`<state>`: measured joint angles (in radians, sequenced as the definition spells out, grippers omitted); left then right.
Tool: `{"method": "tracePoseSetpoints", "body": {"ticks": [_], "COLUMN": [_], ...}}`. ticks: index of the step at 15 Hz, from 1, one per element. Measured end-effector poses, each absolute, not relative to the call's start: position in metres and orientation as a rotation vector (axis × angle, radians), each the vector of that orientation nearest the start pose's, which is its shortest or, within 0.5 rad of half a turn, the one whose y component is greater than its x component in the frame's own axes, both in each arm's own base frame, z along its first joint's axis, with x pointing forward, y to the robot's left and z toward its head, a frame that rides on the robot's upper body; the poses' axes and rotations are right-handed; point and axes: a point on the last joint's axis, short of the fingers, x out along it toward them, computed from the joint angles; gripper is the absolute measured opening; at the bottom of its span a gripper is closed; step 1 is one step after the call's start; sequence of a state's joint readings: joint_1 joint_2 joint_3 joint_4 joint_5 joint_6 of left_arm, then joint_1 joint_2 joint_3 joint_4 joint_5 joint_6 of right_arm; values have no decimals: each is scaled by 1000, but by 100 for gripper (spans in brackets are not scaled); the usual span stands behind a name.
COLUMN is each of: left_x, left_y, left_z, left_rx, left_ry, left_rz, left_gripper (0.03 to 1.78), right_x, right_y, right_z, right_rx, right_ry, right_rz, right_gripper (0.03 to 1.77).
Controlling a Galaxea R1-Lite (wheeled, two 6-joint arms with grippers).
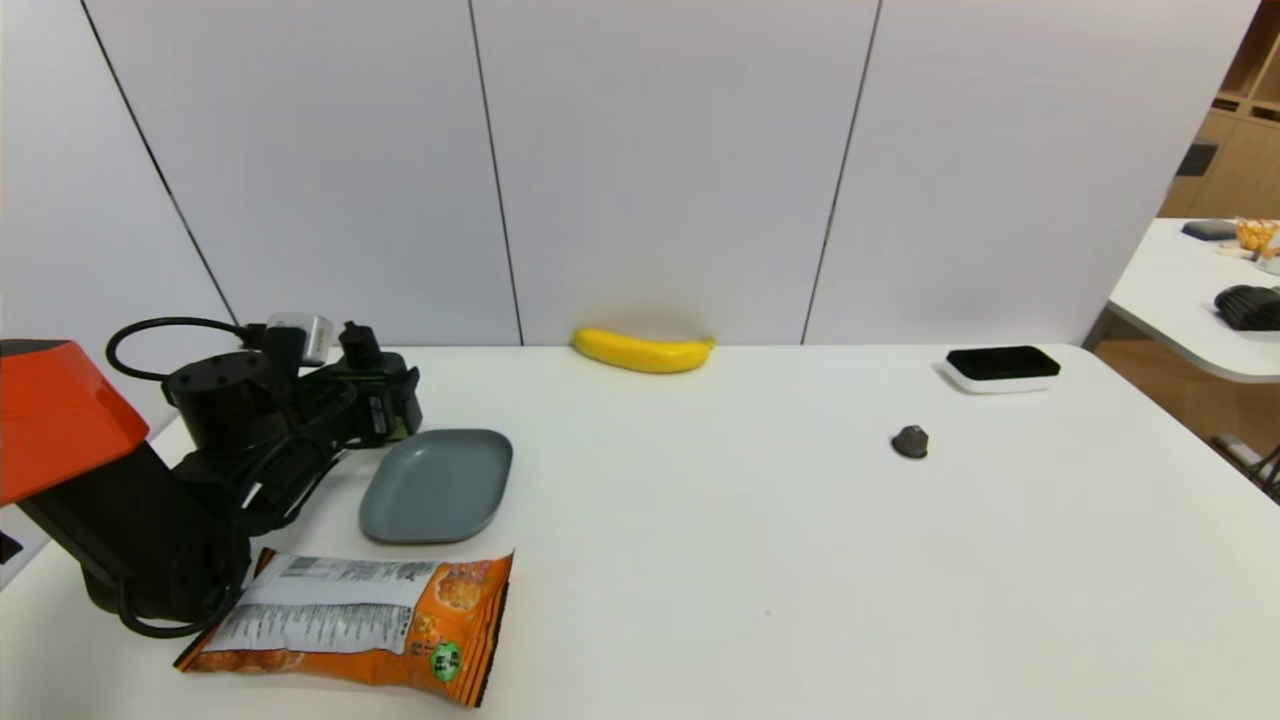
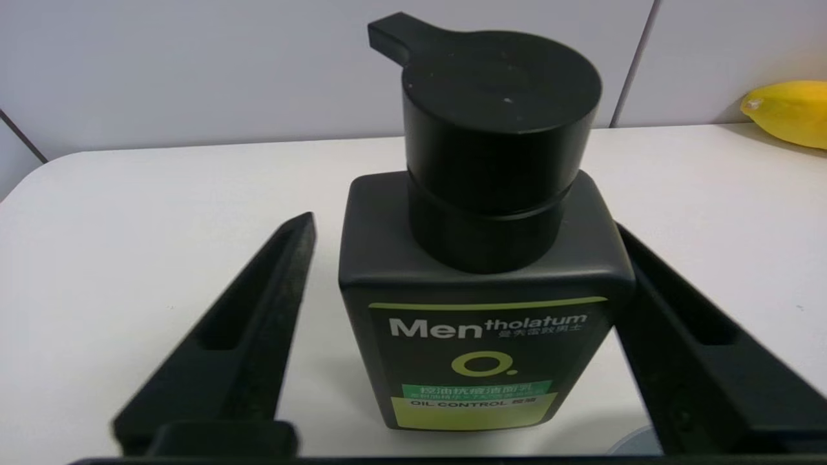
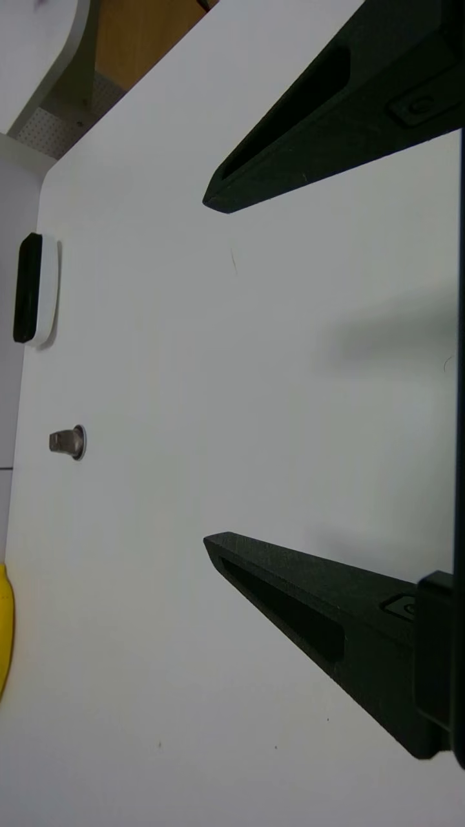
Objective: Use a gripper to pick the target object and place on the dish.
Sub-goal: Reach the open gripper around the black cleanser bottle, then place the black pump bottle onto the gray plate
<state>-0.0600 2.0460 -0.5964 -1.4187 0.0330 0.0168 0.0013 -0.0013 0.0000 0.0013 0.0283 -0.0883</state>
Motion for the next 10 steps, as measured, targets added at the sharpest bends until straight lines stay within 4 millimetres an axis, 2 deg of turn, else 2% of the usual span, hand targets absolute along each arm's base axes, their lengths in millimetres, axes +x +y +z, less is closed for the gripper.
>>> {"method": "tracePoseSetpoints", "body": {"ticks": [2,10], "left_x": [336,338], "left_y": [-20,-20], "left_z": [98,99], "left_rx": [19,20], "left_ry": [34,25], "left_rz": [-28,-29], "left_gripper": [113,110], "right_x": [-23,-23], "right_y": [1,1], "right_z": [75,75], "right_rx": [-88,-88], "right_ry": [-1,-1], "right_rz": [30,30], "right_gripper": [171,171]}}
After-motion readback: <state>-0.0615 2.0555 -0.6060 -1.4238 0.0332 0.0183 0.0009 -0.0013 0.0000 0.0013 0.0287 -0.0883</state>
